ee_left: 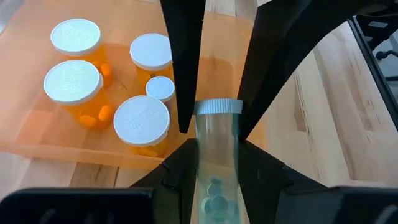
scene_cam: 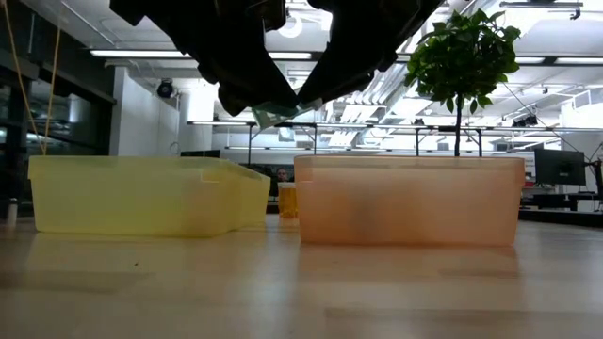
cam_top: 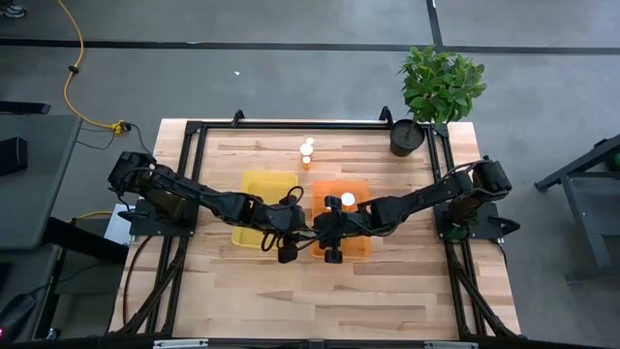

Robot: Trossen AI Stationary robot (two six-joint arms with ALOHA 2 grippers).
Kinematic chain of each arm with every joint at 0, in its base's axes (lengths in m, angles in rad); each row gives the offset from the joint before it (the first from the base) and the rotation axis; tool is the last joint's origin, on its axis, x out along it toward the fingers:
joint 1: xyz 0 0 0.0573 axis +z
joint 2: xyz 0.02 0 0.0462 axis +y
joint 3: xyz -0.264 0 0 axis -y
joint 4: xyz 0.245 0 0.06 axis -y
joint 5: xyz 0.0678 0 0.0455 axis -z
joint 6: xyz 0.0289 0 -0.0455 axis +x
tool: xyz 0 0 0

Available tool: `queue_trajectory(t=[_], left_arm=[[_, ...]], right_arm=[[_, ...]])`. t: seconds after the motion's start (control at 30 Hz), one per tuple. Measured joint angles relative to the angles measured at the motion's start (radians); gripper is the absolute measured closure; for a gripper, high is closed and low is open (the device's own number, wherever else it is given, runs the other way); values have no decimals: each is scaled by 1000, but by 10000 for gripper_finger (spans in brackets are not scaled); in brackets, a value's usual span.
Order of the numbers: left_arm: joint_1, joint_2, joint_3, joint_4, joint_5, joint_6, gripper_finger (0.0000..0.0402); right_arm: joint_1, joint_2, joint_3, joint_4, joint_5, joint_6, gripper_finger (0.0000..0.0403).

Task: Pick and place medicine bottles into bin by pill shape (circle, oval)
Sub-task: Put the blue bottle pill into the yellow bin

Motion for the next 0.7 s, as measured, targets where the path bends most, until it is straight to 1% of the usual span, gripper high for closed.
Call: queue_trajectory(t=[0.4, 0.53, 0.6, 0.7], left_arm=[[0, -1, 0, 0, 0, 0, 310], [-1, -1, 0, 0, 1, -1, 310], [-1, -1, 0, 0, 3, 0, 310], [0, 0, 0, 1, 3, 0, 310]], right_arm=[[-2, 0, 0, 5, 1, 8, 297], [-2, 0, 0, 10, -28, 11, 296], [-2, 0, 0, 10, -28, 11, 290], [-2, 0, 0, 15, -19, 14, 265]])
